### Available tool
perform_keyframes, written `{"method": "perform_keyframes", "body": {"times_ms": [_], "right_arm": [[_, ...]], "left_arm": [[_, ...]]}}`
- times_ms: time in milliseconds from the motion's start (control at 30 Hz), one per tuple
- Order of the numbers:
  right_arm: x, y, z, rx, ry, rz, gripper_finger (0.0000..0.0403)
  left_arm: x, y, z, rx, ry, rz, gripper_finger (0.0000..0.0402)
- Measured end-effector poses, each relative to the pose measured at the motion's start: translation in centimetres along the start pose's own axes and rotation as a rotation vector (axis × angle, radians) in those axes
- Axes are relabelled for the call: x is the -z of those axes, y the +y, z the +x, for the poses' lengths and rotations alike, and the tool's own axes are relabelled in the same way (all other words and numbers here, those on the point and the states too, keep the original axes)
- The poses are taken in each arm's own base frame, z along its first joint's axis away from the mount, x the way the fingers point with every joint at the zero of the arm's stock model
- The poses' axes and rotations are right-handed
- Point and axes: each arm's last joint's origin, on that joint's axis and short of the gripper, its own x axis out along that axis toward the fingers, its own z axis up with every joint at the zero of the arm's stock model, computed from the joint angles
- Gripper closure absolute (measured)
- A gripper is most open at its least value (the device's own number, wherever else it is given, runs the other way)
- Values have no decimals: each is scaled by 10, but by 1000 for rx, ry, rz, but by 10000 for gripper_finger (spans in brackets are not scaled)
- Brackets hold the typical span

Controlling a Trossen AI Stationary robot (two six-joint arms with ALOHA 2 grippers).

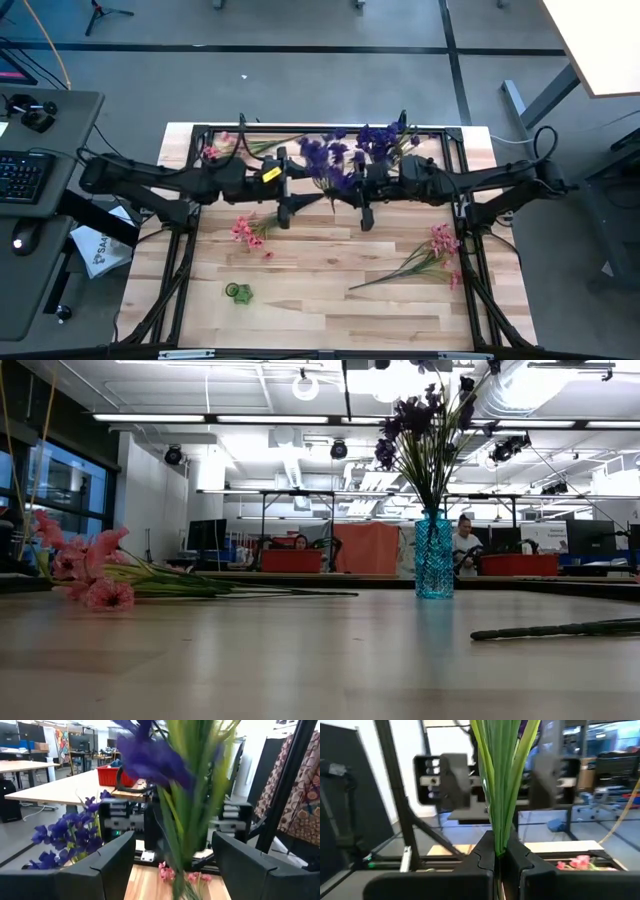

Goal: Sort flowers into vase by color
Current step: Put the violet flowers into the blue vase

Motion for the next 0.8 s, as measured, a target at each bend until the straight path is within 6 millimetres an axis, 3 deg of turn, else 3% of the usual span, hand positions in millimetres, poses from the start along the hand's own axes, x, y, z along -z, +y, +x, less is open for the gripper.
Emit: {"method": "perform_keyframes", "body": {"times_ms": [400, 800], "right_arm": [[6, 0, 19, -55, 24, -21, 403], [4, 0, 20, -56, 5, -26, 403]], "left_arm": [[-1, 3, 6, 98, 10, -76, 151], [4, 0, 9, 137, 26, 1, 160]]}}
